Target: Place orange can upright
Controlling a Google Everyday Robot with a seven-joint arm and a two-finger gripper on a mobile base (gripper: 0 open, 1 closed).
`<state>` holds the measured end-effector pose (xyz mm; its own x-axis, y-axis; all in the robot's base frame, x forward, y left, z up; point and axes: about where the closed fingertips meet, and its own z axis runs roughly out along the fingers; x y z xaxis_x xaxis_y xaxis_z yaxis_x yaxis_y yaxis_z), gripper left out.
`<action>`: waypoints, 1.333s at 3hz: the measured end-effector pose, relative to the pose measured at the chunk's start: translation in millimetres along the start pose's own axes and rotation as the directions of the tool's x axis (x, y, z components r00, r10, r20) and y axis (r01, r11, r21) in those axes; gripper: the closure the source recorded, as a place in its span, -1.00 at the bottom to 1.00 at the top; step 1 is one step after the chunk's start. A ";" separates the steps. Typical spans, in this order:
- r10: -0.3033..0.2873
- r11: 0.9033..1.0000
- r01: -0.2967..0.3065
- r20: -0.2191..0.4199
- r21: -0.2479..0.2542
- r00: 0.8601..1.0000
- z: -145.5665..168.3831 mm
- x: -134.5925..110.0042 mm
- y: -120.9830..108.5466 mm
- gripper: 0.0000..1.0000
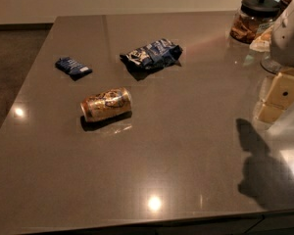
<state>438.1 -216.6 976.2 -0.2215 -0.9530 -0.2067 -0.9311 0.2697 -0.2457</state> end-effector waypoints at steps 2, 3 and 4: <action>-0.094 0.995 0.094 0.064 -0.010 0.994 2.1 -50.1 2.0 -1.00; -0.165 0.985 0.169 0.109 -0.027 0.980 8.9 -89.7 6.5 -1.00; -0.239 0.966 0.250 0.146 -0.063 0.960 29.1 -137.9 14.7 -1.00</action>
Offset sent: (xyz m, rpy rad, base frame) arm 0.0180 0.0862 0.0136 0.0660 -0.0190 0.2014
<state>463.4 -77.2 973.6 0.0526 -0.9591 -0.2780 -0.9732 0.0132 -0.2298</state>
